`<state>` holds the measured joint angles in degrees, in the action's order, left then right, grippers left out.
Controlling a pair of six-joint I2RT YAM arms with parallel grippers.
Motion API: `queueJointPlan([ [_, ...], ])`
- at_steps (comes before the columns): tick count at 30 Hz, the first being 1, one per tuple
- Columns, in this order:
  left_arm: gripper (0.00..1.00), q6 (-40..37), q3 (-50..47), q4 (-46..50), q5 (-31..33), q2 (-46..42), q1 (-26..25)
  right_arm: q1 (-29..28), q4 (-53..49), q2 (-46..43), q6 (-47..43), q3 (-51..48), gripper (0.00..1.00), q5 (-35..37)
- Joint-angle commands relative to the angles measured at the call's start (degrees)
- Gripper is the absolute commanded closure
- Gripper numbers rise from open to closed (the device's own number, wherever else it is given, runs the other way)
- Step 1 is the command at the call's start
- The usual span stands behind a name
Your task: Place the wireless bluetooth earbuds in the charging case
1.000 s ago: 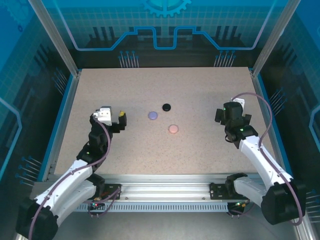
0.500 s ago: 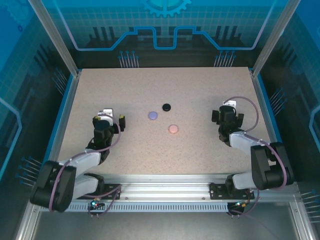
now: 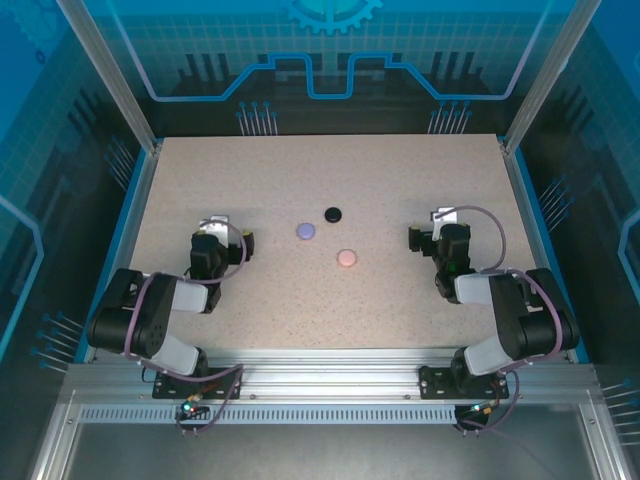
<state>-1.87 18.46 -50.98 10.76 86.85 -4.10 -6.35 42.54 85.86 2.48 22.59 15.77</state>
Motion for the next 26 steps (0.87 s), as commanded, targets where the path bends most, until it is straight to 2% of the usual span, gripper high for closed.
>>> queueJointPlan([
  [1, 0.01, 1.61, 4.59, 3.70, -4.35, 0.40, 2.46, 1.98, 2.58, 0.08, -0.38, 1.04, 0.00, -3.97],
  [3, 0.01, 2.35, 5.05, 4.85, -7.21, 0.33, 4.12, 2.10, 2.61, 0.09, -0.39, 1.04, 0.00, -4.06],
  [19, 0.01, 2.11, 4.81, 4.58, -6.40, 0.25, 3.79, 1.01, 2.72, 0.27, -1.28, 1.05, 0.00, -2.96],
  [26, 0.01, 2.13, 4.90, 4.58, -6.41, 0.34, 3.76, 2.04, 2.21, 0.27, -1.45, 1.33, 0.00, -6.11],
])
